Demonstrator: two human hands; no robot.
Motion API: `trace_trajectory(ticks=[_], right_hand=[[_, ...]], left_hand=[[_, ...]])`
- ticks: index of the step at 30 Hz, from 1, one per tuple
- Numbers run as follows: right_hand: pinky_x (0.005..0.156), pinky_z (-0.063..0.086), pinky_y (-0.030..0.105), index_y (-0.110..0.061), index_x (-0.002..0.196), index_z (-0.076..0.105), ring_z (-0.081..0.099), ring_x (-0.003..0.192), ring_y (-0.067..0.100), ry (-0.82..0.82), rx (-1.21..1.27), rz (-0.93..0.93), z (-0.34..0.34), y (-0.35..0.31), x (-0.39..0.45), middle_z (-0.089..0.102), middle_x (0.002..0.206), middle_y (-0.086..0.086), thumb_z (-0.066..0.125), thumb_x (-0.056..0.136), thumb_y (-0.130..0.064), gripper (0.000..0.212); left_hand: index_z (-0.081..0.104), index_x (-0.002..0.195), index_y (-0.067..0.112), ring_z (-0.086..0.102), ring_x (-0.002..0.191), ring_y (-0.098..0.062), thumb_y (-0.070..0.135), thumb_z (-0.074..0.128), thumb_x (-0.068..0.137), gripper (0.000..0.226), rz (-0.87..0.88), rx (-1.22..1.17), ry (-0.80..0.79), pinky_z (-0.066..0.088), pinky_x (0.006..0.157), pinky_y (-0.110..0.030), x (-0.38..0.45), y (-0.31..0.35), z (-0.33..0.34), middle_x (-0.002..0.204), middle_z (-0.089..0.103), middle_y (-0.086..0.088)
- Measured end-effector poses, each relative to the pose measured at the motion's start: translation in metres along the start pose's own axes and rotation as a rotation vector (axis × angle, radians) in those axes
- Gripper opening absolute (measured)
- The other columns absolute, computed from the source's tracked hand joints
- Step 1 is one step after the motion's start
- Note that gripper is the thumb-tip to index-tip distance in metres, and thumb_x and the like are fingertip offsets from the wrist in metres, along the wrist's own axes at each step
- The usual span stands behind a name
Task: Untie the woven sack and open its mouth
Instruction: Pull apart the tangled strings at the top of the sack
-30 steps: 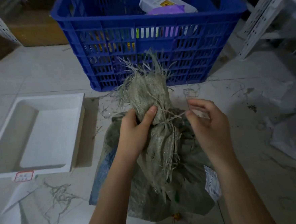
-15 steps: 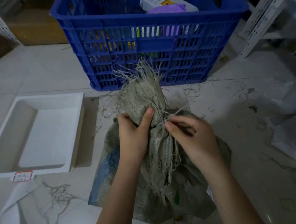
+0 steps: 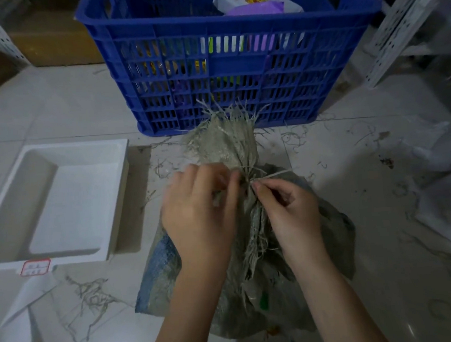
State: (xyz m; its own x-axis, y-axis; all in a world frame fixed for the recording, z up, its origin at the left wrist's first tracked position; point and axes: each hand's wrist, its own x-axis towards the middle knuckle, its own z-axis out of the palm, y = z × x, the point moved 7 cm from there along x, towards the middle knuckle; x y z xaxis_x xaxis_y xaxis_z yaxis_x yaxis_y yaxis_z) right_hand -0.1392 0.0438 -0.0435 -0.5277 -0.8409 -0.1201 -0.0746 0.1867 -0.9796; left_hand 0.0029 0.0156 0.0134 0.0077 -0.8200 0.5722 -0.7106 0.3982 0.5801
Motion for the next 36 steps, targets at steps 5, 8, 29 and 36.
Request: trace_trajectory(ticks=[5,8,29,36], right_hand=[[0.068,0.050,0.009,-0.034,0.074,0.065,0.068,0.077,0.003,0.053,0.002,-0.019,-0.002,0.000,-0.001,0.071,0.081,-0.009,0.064,0.085,-0.017,0.020],[0.067,0.049,0.008,-0.032,0.074,0.066,0.067,0.075,0.002,0.041,-0.003,-0.029,-0.001,0.001,-0.001,0.071,0.078,-0.010,0.064,0.085,-0.018,0.018],[0.075,0.052,0.015,-0.027,0.079,0.051,0.068,0.082,0.004,-0.089,-0.067,-0.055,-0.009,-0.005,0.012,0.071,0.087,0.000,0.068,0.082,-0.014,0.022],[0.073,0.041,0.008,-0.027,0.097,0.067,0.054,0.091,0.007,-0.150,-0.656,-0.406,-0.004,-0.031,0.006,0.054,0.103,-0.004,0.066,0.084,-0.023,0.014]], left_hand=[[0.075,0.085,0.027,0.061,0.076,-0.015,0.042,0.062,0.078,0.021,-0.188,-0.140,-0.285,0.051,0.059,-0.032,-0.012,-0.013,0.026,0.081,0.066,0.004],[0.074,0.088,0.029,0.060,0.081,-0.007,0.033,0.068,0.079,0.012,-0.314,-0.240,-0.338,0.050,0.067,-0.022,-0.017,-0.021,0.032,0.090,0.067,0.006],[0.063,0.084,0.013,0.057,0.072,-0.012,0.019,0.064,0.083,0.007,-0.094,-0.170,-0.553,0.043,0.062,-0.016,-0.001,-0.012,0.048,0.079,0.057,0.007],[0.063,0.091,0.010,0.051,0.073,-0.013,0.017,0.060,0.087,0.008,-0.009,-0.123,-0.619,0.037,0.057,-0.017,-0.004,-0.007,0.052,0.085,0.057,0.002]])
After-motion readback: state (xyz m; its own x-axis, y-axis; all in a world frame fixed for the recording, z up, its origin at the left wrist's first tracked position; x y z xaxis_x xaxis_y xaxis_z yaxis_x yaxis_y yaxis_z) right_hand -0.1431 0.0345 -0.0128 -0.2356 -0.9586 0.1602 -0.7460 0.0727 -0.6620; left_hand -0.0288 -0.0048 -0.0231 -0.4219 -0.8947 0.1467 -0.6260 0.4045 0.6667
